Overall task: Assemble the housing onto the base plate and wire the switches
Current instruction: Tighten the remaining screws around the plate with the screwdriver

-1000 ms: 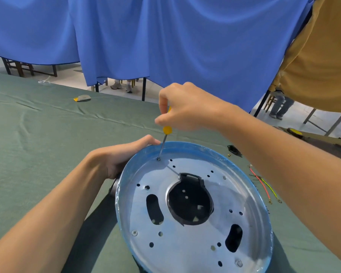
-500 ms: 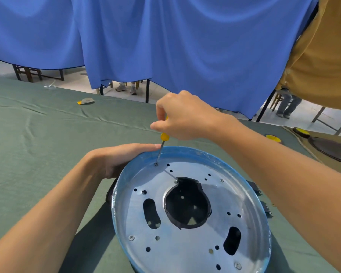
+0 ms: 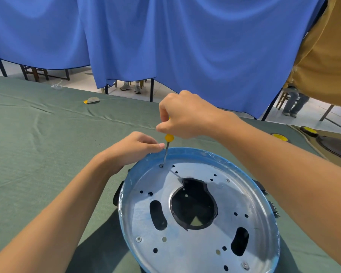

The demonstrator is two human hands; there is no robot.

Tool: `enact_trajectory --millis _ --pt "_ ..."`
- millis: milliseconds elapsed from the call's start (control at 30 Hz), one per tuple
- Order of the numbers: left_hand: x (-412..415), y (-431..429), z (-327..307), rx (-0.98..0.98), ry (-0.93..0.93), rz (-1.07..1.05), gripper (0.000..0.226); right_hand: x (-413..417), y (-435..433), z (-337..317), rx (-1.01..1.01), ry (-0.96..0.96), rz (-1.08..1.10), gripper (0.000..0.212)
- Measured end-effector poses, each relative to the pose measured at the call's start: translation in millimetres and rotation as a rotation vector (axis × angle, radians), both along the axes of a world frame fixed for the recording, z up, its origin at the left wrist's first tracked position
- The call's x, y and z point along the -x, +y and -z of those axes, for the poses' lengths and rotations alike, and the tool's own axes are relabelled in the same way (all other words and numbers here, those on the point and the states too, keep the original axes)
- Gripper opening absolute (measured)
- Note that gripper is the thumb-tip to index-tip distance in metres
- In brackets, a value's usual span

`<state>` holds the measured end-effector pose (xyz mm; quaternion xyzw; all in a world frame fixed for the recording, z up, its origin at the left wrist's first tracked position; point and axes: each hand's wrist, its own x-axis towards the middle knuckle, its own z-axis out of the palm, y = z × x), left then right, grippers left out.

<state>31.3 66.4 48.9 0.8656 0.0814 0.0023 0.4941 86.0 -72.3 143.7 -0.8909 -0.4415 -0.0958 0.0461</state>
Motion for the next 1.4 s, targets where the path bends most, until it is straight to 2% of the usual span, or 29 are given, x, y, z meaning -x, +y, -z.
enact_trajectory --millis 67,133,233,367,467,633,833,967,1267,1400 --pt "0.9 2.1 -2.1 0.023 -0.142 -0.007 0.008 -0.5 0.7 -0.4 0.008 0.005 0.002 0.021" --pt "3.0 5.5 -5.5 0.005 -0.163 0.049 0.016 -0.6 1.5 0.3 0.009 0.004 -0.001 0.024" --pt "7.4 6.5 -9.0 -0.162 -0.168 0.136 0.023 -0.3 -0.3 0.0 -0.013 -0.010 -0.001 0.018" --pt "7.9 -0.7 -9.2 -0.504 -0.169 0.140 0.016 -3.6 -5.0 -7.0 -0.072 0.004 -0.008 0.014" --pt "8.5 -5.5 -9.3 -0.589 -0.129 0.102 0.015 -3.6 -5.3 -7.0 -0.076 0.019 0.000 0.021" --pt "11.5 -7.3 -9.4 -0.586 -0.118 0.067 0.013 -0.9 -6.2 1.8 -0.068 -0.007 -0.035 0.014" --pt "12.3 -7.2 -7.1 -0.530 -0.133 0.050 0.018 0.1 -7.5 1.8 -0.089 0.015 -0.033 0.023" --pt "11.9 -8.0 -5.4 -0.508 -0.144 0.044 0.015 1.1 -6.3 3.6 -0.082 -0.013 -0.057 0.016" --pt "12.8 -8.5 -6.3 -0.444 -0.153 0.052 0.036 2.7 -6.5 4.7 -0.074 -0.045 -0.077 0.013" --pt "12.2 -8.9 -5.9 -0.425 -0.168 0.064 0.033 3.2 -6.1 5.1 -0.058 -0.042 -0.073 0.016"
